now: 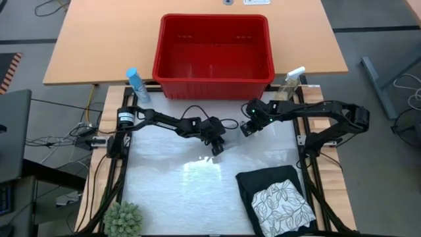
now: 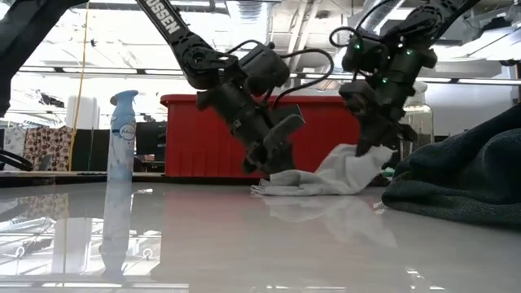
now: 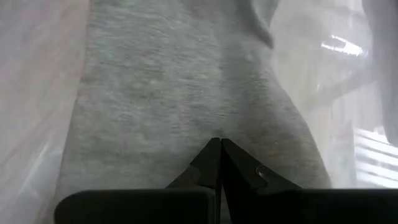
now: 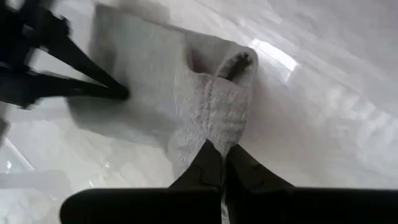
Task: Fold laundry
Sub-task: Fold the gray boxer shorts
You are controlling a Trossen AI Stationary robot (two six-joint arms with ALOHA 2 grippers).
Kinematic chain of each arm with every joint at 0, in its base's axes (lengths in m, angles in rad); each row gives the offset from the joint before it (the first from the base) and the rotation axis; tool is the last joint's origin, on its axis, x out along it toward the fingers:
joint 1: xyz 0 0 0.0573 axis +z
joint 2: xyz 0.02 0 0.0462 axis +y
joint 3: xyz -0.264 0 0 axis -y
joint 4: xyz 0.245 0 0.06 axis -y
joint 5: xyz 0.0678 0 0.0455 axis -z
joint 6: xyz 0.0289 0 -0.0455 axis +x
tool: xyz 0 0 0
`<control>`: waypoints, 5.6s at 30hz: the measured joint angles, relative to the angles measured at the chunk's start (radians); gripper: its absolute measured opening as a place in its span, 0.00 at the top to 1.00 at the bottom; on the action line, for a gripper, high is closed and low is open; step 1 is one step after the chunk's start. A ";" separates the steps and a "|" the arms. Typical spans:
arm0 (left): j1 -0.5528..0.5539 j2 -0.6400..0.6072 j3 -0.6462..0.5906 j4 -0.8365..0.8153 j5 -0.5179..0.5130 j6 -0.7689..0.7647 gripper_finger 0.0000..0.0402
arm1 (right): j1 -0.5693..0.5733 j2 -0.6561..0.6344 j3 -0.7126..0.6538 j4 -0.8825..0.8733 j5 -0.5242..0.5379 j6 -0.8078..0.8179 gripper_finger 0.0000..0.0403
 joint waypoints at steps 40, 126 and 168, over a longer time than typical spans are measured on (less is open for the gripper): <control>0.002 -0.147 -0.006 -0.172 -0.114 0.089 1.00 | -0.048 0.002 0.057 0.055 -0.006 0.011 0.95; -0.002 -0.010 -0.126 0.270 -0.140 -0.089 1.00 | 0.053 0.151 0.057 0.411 -0.119 0.003 0.44; 0.047 -0.056 -0.077 0.105 -0.012 -0.056 1.00 | 0.111 0.296 0.057 0.409 -0.024 -0.096 0.97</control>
